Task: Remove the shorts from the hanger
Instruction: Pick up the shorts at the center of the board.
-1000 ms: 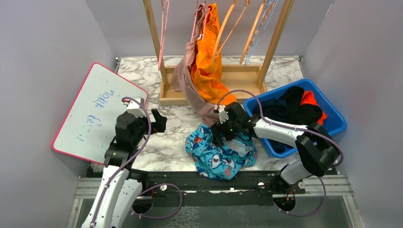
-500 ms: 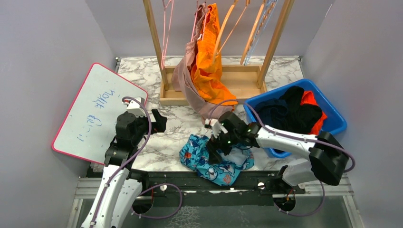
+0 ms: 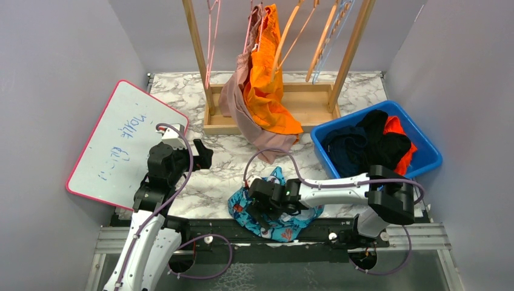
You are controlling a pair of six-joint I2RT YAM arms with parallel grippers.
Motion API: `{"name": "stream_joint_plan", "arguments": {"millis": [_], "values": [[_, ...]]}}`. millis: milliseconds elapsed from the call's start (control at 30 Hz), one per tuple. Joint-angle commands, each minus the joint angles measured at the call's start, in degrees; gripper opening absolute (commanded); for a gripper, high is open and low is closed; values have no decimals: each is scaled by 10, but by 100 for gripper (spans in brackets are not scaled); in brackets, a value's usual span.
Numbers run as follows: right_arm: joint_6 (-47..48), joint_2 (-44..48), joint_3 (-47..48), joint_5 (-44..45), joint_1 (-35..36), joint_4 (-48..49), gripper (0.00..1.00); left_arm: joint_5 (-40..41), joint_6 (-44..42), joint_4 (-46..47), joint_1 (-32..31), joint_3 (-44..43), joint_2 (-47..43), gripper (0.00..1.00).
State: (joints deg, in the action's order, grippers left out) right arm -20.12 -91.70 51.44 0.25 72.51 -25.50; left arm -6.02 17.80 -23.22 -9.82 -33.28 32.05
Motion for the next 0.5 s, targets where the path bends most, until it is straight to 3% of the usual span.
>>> {"name": "stream_joint_plan", "arguments": {"millis": [0,100,167,267,400,467], "values": [[-88,-80,-5,173,24,-35,89,-3,0,17,2,5,-4,98],[-113,-88,8,223,30,-31,75,-3,0,17,2,6,-5,98],[-125,-80,13,247,30,-28,60,-4,0,17,2,6,-5,98],[-124,-48,1,275,30,-6,47,-4,0,18,2,6,-4,98],[-98,31,-26,305,29,38,34,-4,0,18,2,6,-4,98],[-82,90,-45,304,26,71,32,-5,0,17,2,6,-4,98]]}}
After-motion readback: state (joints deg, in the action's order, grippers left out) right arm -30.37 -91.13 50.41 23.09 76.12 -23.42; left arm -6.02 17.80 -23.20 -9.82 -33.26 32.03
